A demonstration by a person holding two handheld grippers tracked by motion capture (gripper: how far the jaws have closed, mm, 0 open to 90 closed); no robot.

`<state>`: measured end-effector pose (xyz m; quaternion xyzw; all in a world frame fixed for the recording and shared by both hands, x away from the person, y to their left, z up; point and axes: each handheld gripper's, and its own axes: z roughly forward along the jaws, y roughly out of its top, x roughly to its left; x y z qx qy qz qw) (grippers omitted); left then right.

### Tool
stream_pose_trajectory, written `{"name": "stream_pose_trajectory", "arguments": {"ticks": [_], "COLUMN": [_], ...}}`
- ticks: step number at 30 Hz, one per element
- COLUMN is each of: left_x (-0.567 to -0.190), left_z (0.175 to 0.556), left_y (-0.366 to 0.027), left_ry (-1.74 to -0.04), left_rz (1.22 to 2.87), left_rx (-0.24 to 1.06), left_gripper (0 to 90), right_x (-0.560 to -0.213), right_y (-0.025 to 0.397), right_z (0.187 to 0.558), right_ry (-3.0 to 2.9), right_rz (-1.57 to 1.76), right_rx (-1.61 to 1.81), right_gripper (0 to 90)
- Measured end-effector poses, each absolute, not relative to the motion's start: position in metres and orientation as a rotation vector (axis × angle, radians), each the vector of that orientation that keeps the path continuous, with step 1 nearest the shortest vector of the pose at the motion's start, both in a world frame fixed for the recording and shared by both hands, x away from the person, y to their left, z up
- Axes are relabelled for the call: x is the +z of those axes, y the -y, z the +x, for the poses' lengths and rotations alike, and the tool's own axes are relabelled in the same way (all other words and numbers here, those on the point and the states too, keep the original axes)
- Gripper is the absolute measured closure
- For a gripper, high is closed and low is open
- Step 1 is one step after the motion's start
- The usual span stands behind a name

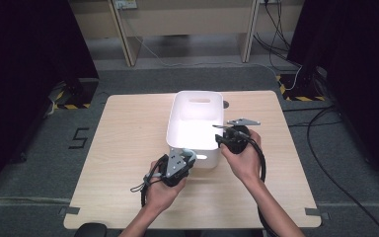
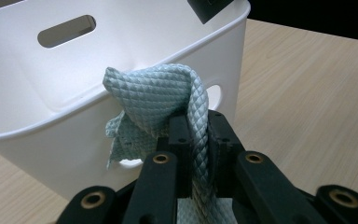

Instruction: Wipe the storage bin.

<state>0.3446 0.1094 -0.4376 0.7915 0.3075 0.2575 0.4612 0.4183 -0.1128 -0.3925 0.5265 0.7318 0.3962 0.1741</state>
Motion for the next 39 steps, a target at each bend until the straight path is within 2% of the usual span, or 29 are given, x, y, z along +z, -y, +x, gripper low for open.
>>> {"name": "stream_pose_trajectory", "arguments": {"ticks": [39], "left_x": [-0.439], "left_z": [0.347], "left_y": [-0.098], "left_ry": [-0.734], "left_rz": [1.983], "left_rx": [0.621], "left_gripper": [82.0], "right_x": [-0.391], "right_y": [0.112], "right_z": [0.418], "right_ry": [-2.084], "right_rz": [1.479], "right_rx": [1.115], "right_gripper": [68.7]}}
